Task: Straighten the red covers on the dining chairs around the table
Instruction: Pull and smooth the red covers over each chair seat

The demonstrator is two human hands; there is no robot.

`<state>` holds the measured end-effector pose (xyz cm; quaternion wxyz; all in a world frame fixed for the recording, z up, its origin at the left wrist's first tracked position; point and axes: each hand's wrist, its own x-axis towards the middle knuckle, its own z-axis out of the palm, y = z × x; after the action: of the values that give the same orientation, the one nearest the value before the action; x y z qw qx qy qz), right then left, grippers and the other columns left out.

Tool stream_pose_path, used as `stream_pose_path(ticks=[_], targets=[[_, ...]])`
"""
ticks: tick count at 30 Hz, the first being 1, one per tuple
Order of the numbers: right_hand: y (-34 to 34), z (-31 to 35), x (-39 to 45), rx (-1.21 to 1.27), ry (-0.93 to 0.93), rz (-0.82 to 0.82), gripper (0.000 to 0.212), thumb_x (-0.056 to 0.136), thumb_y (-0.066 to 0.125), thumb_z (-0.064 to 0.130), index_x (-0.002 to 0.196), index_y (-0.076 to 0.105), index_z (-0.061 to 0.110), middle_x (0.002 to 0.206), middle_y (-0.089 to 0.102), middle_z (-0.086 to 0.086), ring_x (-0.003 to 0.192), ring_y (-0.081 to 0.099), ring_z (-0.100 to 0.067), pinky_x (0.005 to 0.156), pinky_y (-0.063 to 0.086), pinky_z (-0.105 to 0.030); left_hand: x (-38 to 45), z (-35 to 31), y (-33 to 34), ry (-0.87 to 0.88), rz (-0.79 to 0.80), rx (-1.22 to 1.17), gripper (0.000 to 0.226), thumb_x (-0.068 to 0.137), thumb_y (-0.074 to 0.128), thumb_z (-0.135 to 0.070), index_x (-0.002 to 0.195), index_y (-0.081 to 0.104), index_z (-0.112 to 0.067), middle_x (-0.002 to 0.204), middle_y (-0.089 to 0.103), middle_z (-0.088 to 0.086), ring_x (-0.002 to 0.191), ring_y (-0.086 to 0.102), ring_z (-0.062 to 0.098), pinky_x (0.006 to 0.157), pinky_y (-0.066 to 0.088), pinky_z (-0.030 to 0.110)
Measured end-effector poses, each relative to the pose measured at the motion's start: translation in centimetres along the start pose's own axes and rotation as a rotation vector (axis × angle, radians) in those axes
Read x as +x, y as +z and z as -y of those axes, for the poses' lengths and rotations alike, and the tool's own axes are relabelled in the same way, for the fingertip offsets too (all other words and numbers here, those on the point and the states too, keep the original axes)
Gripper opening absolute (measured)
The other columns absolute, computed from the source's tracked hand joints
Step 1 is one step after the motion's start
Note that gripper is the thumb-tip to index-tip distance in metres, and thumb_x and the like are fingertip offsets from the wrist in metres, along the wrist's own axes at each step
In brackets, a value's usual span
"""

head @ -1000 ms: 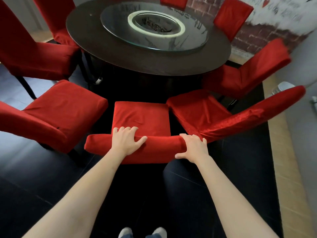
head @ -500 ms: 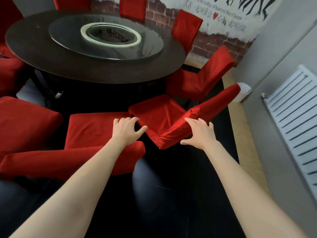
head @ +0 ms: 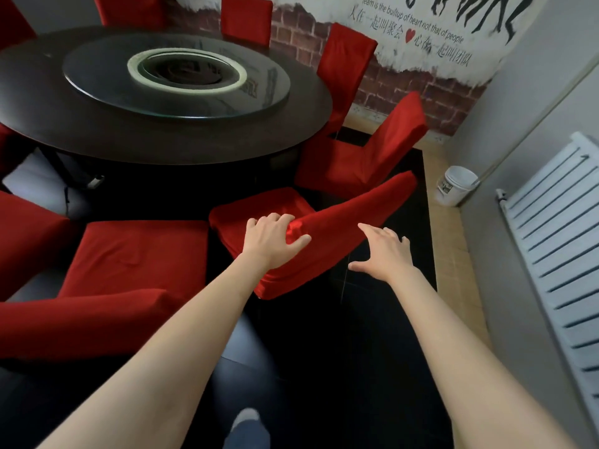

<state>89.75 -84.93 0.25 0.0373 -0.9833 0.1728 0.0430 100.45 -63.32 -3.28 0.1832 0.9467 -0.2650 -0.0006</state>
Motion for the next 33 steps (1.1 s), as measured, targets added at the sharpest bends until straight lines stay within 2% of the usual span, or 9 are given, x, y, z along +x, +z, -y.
stream_pose_path(ticks=[10,17,25,29,33], targets=[[-1.9,-6.6,8.2,-0.008,-0.011,0.029,0.108,0.068,0.08,0.055,0.153,0.02,0.026,0.157,0.03,0.0,0.146,0.019,-0.029,0.113,0.017,-0.059,8.8,-4.1,2.2,-0.028,0.025,0.066,0.073,0.085,0.036,-0.071,0.137,0.048,-0.022,0.123,0.06,0.006,0.111,0.057,0.025,0.099,0.033,0.044],[-1.4,-11.4,12.9,-0.03,-0.094,0.079,0.109,0.067,0.078,0.059,0.153,0.018,0.028,0.159,0.025,-0.001,0.147,0.016,-0.029,0.113,0.018,-0.059,11.8,-7.8,5.2,-0.103,0.068,0.111,0.075,0.084,0.036,-0.073,0.138,0.045,-0.022,0.123,0.059,0.005,0.111,0.056,0.025,0.097,0.035,0.043],[-1.3,-15.1,18.8,-0.074,-0.352,0.094,0.107,0.067,0.077,0.059,0.152,0.018,0.032,0.161,0.016,-0.002,0.148,0.01,-0.028,0.114,0.016,-0.058,12.1,-10.3,7.5,-0.247,0.01,0.279,0.085,0.078,0.031,-0.081,0.136,0.047,-0.022,0.118,0.063,0.004,0.107,0.059,0.025,0.089,0.039,0.039],[-1.0,-14.9,21.0,-0.062,-0.431,0.133,0.1,0.068,0.076,0.06,0.15,0.025,0.031,0.159,0.024,-0.002,0.148,0.012,-0.029,0.114,0.015,-0.057,12.1,-10.7,7.9,-0.313,0.013,0.303,0.097,0.066,0.022,-0.089,0.132,0.049,-0.023,0.106,0.068,0.001,0.099,0.063,0.023,0.083,0.041,0.038],[-0.9,-14.7,22.5,-0.033,-0.486,0.091,0.081,0.072,0.07,0.064,0.14,0.043,0.029,0.141,0.048,0.002,0.135,0.035,-0.024,0.109,0.025,-0.052,12.4,-10.7,8.0,-0.324,-0.028,0.334,0.098,0.061,0.018,-0.091,0.123,0.055,-0.024,0.095,0.068,-0.003,0.09,0.065,0.02,0.067,0.036,0.033]])
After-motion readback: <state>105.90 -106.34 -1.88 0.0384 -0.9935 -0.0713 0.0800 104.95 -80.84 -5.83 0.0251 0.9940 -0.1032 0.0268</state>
